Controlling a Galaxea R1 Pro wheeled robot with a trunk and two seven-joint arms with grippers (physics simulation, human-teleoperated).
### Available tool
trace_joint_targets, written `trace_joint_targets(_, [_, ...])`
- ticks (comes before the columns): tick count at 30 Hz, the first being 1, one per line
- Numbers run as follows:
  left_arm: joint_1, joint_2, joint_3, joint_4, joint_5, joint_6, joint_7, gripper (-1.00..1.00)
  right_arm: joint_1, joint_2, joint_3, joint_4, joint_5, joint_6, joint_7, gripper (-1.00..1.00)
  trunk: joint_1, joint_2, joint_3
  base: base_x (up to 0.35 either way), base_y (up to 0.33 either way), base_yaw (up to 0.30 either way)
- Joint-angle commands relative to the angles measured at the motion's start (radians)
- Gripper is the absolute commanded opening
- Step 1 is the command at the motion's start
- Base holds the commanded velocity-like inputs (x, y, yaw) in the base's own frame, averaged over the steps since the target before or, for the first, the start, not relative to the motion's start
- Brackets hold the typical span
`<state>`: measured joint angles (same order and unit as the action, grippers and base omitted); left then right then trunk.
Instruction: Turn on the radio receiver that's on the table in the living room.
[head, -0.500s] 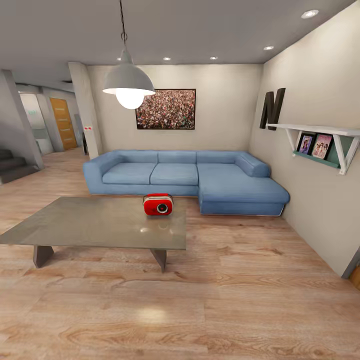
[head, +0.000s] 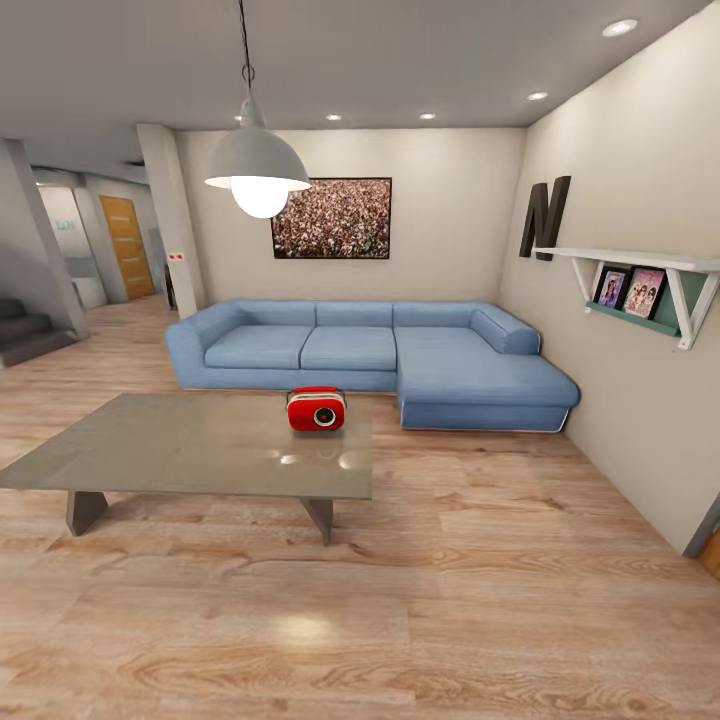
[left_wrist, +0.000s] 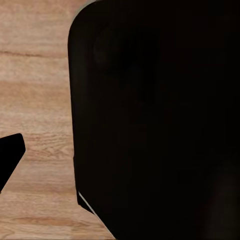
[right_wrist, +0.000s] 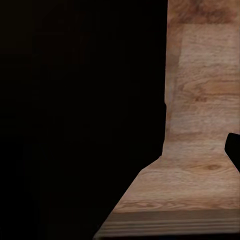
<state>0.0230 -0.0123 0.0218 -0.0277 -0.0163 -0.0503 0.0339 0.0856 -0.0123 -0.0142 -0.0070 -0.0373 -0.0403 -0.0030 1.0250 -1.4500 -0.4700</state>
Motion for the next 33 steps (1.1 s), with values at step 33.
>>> trace_joint_targets(33, [0.0,-0.005,0.007,-0.043,0.002,0.034,0.001,1.0,0.009,0.003,-0.004,-0.074,-0.009,-0.004,-0.009,1.0,0.0,0.0,0.01,0.266,0.0,-0.076])
